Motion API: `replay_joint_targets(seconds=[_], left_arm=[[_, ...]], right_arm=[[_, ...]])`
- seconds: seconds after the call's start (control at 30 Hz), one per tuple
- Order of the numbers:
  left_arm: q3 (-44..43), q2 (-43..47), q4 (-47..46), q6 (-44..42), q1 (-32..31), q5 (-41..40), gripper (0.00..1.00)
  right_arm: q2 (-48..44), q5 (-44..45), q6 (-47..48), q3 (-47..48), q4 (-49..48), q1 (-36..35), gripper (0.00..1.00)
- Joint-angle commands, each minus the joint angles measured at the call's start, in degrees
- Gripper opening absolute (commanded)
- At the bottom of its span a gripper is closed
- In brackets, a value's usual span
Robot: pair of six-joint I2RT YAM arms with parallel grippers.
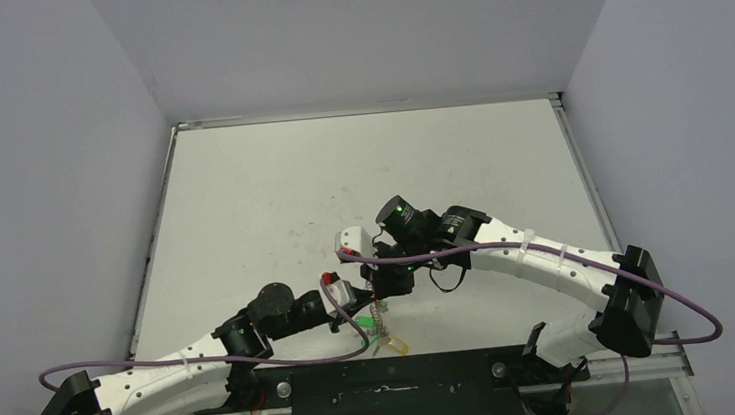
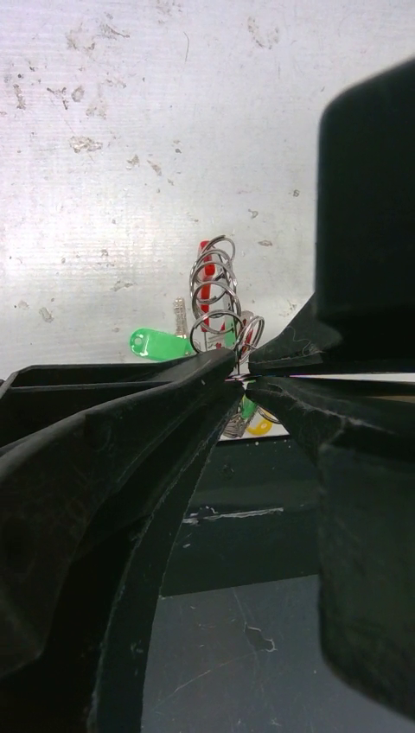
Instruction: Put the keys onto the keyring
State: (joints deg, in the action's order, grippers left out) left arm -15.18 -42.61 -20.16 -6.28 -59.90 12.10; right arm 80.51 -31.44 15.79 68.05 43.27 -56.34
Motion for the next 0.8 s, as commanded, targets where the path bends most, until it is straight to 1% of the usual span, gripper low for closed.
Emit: replay_joint_targets(seconds=[0.0,0.1,0.13,0.17,0.2,0.37,0.4,0.5,0.57,0.63,0.77], left_arm=[[-2.6,-1.5,-1.3,0.1,-0.1,1.6,0.11],[-3.0,-2.1,-1.3,-0.1,-0.1,2.0,0.11],[-3.0,-2.2,-1.3,-0.1,-0.2,2.3,0.08],[-3.1,-2.4,-1.3,-0.3,-0.1,2.5,0.02],[-3.2,-2.3,-1.2,-0.3,-0.1,2.6,0.00],[-1.9,-1.1,-2.9,0.6,-0.1,2.7,0.00],[-1.2,-0.6,-3.8,0.9,-0.1,2.4,0.00],[1.3,1.3,-7.8,2.4,-0.1,1.1,0.00],[3.2,2.2,-11.0,3.3,-0.1,0.2,0.00],[5.4,2.7,-15.6,3.9,-0.1,-0.2,0.00],[9.0,3.0,-24.7,4.4,-0.1,-0.7,0.00]], right_arm=[[0.2,0.1,-0.7,3.0,-3.0,-0.3,0.00],[0.2,0.2,-0.7,3.0,-3.0,-0.3,0.00],[0.3,0.1,-0.7,3.0,-3.0,-0.3,0.00],[0.3,0.2,-0.7,3.0,-3.0,-0.3,0.00],[0.4,0.3,-0.7,3.0,-3.0,-0.3,0.00],[0.3,1.3,-1.0,2.6,-3.7,-0.2,0.01],[0.1,1.6,-1.3,2.4,-4.0,-0.1,0.05],[-1.4,2.8,-2.3,1.9,-5.4,0.3,0.26],[-2.6,2.7,-2.9,1.5,-6.3,0.7,0.34],[-4.3,2.0,-3.4,0.9,-7.4,1.2,0.37],[-6.4,-1.5,-2.7,-0.2,-8.7,2.0,0.37]])
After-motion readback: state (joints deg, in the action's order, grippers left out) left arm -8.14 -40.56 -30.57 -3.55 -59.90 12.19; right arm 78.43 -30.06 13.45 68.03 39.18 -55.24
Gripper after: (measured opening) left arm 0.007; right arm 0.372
